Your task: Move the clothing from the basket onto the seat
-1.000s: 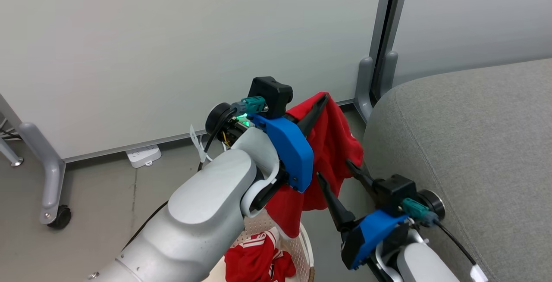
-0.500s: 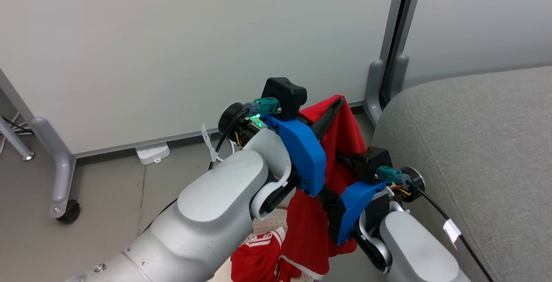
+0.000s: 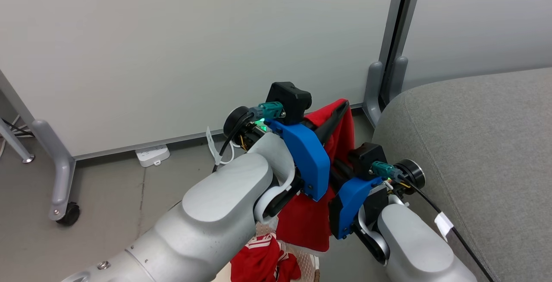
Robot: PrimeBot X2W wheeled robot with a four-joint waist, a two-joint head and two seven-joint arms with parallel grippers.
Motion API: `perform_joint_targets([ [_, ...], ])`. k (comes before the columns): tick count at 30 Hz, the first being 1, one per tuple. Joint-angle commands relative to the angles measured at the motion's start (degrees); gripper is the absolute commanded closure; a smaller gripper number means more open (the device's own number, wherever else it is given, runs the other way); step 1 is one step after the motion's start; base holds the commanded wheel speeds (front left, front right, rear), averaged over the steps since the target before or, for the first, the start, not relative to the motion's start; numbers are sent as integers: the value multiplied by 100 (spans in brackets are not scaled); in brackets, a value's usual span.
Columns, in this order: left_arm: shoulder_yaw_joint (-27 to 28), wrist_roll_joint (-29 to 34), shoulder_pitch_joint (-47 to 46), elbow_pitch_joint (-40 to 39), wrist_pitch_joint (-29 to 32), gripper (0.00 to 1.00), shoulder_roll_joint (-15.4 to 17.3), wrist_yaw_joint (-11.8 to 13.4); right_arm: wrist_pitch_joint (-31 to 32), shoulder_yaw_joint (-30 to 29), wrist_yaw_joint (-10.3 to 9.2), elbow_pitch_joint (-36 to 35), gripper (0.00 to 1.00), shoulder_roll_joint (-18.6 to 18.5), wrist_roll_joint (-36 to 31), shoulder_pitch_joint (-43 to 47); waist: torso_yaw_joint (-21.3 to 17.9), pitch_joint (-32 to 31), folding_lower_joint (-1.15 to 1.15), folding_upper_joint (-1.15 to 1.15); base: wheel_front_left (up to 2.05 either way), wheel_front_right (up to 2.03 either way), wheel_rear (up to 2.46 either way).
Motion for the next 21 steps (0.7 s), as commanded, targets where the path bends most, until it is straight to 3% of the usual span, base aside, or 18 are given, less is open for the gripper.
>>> perform_joint_targets([
  [1, -10, -32, -101, 20, -44, 100, 10, 5, -40, 27, -2, 22, 100, -9, -37, -25, -12, 0, -1, 0, 0, 0, 0],
  [21, -301, -335, -214, 345, -231, 100, 10, 42, -68, 111, -2, -38, 100, -9, 4, 85, -65, -17, -1, 0, 0, 0, 0],
])
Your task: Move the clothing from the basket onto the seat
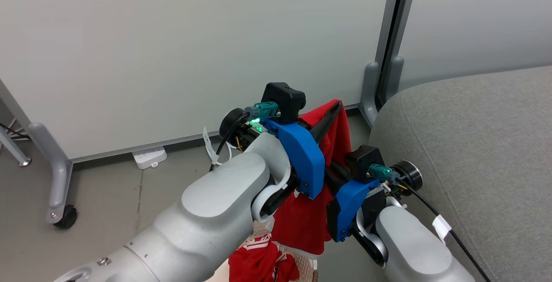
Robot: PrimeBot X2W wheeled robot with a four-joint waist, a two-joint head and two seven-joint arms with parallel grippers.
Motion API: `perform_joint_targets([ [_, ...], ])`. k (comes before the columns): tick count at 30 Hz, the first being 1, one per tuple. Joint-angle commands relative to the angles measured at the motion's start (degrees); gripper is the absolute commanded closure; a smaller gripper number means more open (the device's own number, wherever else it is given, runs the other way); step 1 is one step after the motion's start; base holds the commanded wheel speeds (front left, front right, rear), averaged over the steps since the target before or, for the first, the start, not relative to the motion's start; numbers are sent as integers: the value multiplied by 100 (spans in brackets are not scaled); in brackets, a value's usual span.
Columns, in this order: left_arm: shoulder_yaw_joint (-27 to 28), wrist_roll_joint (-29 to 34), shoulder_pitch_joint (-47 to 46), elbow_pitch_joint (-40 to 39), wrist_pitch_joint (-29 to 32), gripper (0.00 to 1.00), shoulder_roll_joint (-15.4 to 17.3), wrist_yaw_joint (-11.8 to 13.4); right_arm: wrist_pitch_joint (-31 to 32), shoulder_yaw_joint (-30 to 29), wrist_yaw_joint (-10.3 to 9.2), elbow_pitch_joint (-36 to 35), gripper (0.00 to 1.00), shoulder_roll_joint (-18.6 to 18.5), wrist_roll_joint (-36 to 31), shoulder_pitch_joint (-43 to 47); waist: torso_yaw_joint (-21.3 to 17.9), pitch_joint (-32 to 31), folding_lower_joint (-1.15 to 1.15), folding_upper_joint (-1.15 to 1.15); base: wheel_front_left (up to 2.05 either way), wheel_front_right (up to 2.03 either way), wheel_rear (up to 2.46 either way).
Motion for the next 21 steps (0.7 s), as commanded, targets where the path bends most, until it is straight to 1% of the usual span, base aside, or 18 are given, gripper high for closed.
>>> perform_joint_targets([
  [1, -36, -21, -90, 23, -41, 100, 11, 21, -26, 17, -2, -30, 100, -8, -2, 61, -3, -1, 0, 0, 0, 0, 0],
  [16, -249, -195, -127, 157, -75, 100, 11, 36, -46, -11, -2, -67, 100, -8, 30, 101, 8, 10, 0, 0, 0, 0, 0],
  [17, -271, -216, -122, 155, -33, 78, 10, 3, -45, -14, -2, -66, 100, -8, 25, 102, 9, 14, 0, 0, 0, 0, 0],
  [18, -278, -226, -134, 154, -37, 23, 11, -1, -45, -18, -2, -64, 100, -8, 23, 104, 12, 17, 0, 0, 0, 0, 0],
  [19, -291, -219, -152, 154, -47, 0, 11, 2, -49, -24, -2, -60, 100, -8, 18, 103, 15, 20, 0, 0, 0, 0, 0],
  [21, -314, -236, -165, 164, -63, 0, 11, -1, -55, -37, -2, -53, 100, -8, 6, 103, 20, 24, 0, 0, 0, 0, 0],
])
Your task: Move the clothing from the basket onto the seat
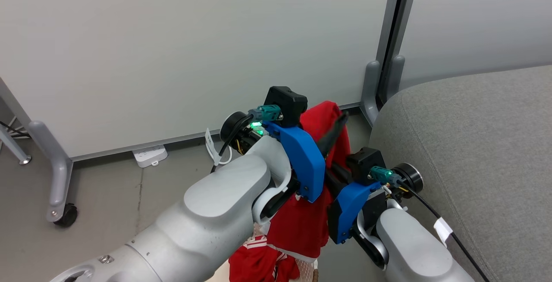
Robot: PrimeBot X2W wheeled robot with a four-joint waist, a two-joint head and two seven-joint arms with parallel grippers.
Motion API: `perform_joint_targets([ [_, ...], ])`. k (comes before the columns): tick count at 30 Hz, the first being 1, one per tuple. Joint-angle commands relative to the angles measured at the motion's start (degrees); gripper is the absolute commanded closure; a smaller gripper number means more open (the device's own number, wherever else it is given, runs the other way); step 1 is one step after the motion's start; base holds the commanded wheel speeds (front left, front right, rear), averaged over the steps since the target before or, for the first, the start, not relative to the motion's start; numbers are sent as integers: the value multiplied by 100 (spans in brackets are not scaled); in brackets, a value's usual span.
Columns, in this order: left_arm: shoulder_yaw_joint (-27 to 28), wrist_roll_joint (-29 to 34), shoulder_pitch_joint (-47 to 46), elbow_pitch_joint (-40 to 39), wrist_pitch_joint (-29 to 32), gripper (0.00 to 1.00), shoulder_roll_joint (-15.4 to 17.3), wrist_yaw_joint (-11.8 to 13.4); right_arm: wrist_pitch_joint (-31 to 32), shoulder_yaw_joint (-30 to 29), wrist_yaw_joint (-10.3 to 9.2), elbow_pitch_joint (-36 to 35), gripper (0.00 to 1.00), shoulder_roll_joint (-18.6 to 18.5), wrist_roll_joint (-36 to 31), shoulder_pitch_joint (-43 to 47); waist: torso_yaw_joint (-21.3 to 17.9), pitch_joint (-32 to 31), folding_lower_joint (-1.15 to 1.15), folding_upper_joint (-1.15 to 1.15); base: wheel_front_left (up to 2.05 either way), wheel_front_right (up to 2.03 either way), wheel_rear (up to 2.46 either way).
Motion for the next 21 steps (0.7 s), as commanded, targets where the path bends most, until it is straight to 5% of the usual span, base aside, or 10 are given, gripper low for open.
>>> perform_joint_targets([
  [1, -3, -17, -74, 28, -29, 0, 11, -22, -32, -14, -2, -18, 100, -8, -13, 39, 2, 0, 0, 0, 0, 0, 0],
  [16, -125, 18, -78, 115, -267, 0, 15, 53, -82, -93, -2, 32, 100, -8, -84, 13, 45, 22, 0, 0, 0, 0, 0],
  [21, -73, 38, 211, 79, -637, 0, 237, 115, -120, -230, -2, 37, 100, -7, -85, 56, 54, 32, 0, 0, 0, 0, 0],
])
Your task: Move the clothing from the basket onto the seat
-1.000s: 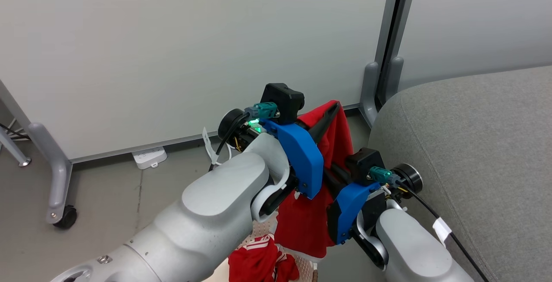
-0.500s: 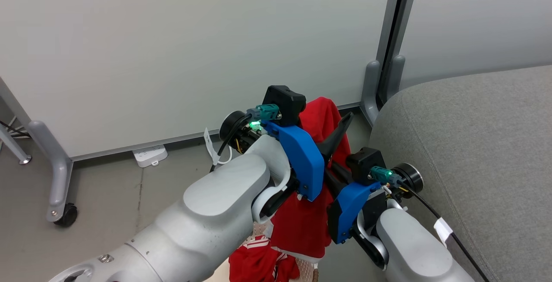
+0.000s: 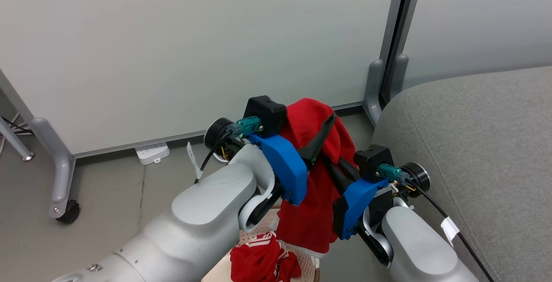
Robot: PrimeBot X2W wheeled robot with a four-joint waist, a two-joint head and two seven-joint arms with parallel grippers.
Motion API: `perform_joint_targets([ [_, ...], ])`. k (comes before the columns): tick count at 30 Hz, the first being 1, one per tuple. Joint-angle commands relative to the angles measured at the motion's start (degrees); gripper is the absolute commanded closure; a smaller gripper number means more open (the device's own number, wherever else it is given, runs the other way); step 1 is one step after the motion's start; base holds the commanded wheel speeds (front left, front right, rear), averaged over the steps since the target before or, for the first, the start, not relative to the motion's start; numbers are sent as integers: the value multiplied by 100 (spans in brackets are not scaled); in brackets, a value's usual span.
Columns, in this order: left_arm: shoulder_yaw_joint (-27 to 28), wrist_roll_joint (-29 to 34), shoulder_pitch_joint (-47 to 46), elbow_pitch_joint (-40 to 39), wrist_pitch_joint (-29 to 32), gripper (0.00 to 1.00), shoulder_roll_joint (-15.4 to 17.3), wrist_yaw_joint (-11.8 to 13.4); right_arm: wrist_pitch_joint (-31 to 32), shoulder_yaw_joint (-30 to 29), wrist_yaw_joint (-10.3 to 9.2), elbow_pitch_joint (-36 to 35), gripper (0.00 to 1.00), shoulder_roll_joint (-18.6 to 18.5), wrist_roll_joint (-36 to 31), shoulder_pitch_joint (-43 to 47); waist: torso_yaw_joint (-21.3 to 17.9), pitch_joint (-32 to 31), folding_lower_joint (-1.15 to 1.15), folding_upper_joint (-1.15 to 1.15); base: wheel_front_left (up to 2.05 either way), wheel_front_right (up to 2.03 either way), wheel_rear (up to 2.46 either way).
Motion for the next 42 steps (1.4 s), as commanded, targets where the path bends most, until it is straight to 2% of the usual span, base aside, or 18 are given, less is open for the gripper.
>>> perform_joint_targets([
  [1, 12, -4, 139, -34, -75, 0, 93, 27, -44, -25, -2, -16, 100, -6, -28, 56, 6, 6, 0, 0, 0, 0, 0],
  [11, 307, 288, 964, -847, -494, 0, 858, 27, -44, -169, -2, -111, 100, -7, -76, 151, 92, 58, 0, 0, 0, 0, 0],
  [18, 1278, 1273, 2080, -2080, -503, 0, 1418, -20, -19, -221, -2, -183, 100, -7, -148, 145, 70, 85, 0, 0, 0, 0, 0],
  [21, 1699, 1708, 2583, -2451, -504, 0, 1522, -84, -16, -263, -2, -201, 100, -7, -193, 149, 61, 92, 0, 0, 0, 0, 0],
  [25, 2169, 2163, 3223, -2698, -504, 0, 1564, -212, -13, -316, -2, -225, 100, -6, -232, 173, 52, 108, 0, 0, 0, 0, 0],
  [32, 2914, 2737, 4019, -2776, -505, 0, 1429, -355, 18, -371, -2, -265, 100, -7, -255, 218, 62, 143, 0, 0, 0, 0, 0],
  [42, 3503, 3220, 4452, -2564, -506, 0, 1121, -699, 29, -408, -2, -297, 100, -7, -286, 256, 74, 184, 0, 0, 0, 0, 0],
])
